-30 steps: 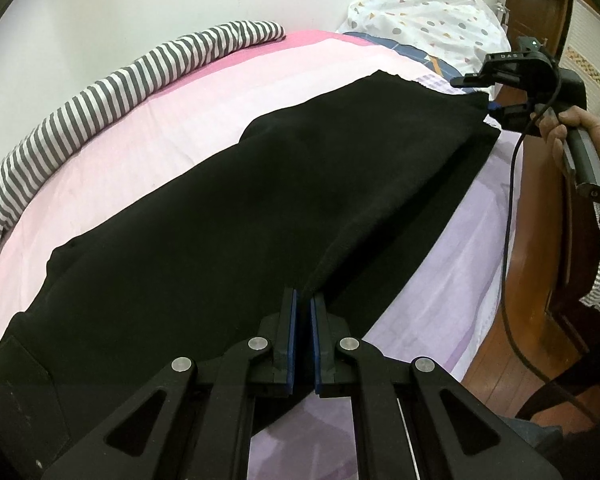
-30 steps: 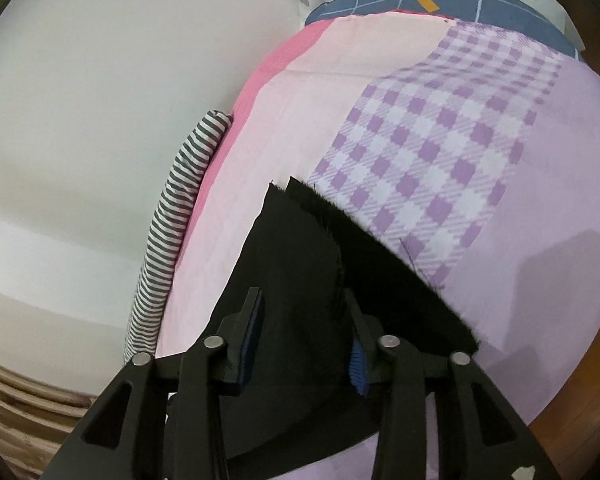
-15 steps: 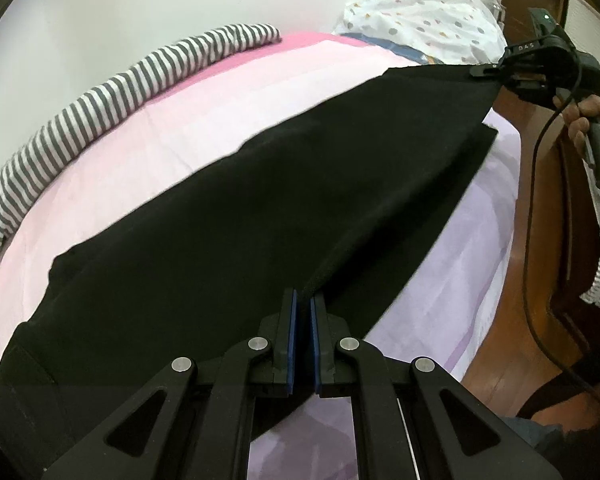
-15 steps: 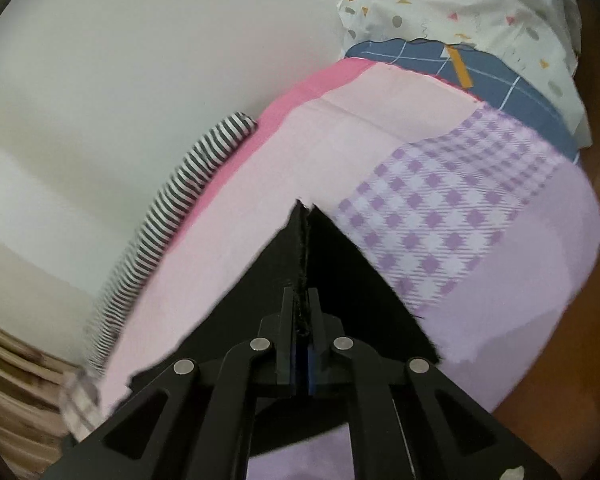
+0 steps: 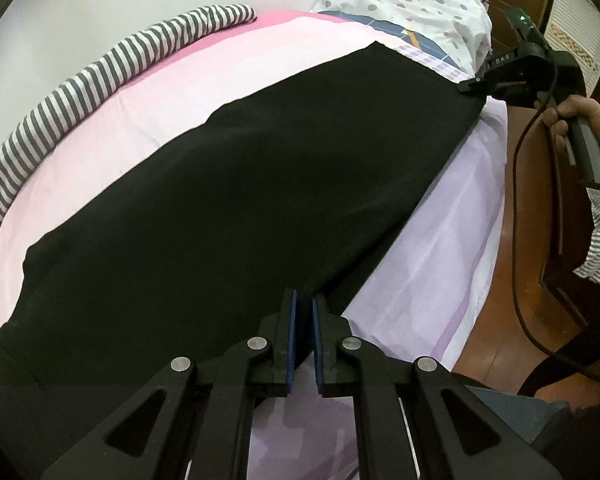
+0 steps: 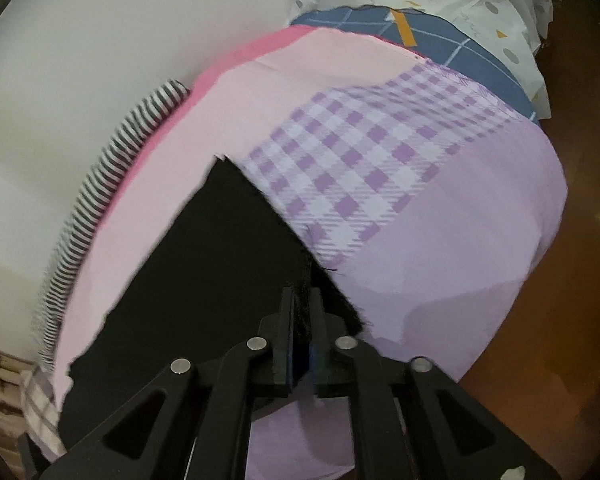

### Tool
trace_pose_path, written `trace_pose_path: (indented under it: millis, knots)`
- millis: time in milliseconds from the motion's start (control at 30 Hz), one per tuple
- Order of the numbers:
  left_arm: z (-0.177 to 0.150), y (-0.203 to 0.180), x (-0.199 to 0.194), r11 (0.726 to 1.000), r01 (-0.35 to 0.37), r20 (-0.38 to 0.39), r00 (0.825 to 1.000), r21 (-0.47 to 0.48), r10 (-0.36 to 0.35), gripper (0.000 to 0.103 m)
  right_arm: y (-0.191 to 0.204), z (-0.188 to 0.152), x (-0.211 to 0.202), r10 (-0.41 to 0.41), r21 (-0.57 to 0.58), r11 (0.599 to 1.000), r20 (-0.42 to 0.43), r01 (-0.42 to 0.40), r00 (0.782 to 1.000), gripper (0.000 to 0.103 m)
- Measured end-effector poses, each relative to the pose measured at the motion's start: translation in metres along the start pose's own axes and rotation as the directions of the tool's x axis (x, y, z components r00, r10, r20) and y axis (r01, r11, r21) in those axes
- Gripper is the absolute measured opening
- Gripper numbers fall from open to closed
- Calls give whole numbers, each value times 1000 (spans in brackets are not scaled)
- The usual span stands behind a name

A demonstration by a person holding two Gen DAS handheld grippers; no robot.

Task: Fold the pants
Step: 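Open both tools to release the trousers, then press and smooth the folded trousers with both open tools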

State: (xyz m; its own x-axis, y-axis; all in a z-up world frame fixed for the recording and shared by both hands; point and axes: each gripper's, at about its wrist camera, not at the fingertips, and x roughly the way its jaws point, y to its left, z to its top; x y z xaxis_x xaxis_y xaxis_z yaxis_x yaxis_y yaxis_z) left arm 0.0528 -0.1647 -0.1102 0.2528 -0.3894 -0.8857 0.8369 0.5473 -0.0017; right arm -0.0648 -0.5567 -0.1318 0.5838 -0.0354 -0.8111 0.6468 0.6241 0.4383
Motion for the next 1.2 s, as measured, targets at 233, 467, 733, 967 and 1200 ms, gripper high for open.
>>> trace_pose_path:
  millis: [233, 467, 733, 967, 1200]
  knots:
    - [1, 10, -6, 996, 66, 28, 998, -53, -64, 25, 8, 4, -22, -79, -35, 996, 43, 80, 996, 38]
    - [-1, 39, -49, 987, 86, 178, 982, -139, -60, 42, 68, 8, -50, -33, -220, 974, 90, 52, 995, 38]
    - [-43, 126, -79, 911, -91, 193, 964, -401, 181, 47, 221, -38, -1, 186, -512, 824, -160, -243, 969, 38]
    - [-99, 173, -84, 811, -215, 80, 949, -544, 305, 47, 358, -104, 57, 231, -637, 620, -410, -458, 882, 38]
    - [-135, 186, -81, 754, -212, 32, 955, -621, 295, 47, 430, -157, 109, 157, -661, 508, -559, -552, 814, 38]
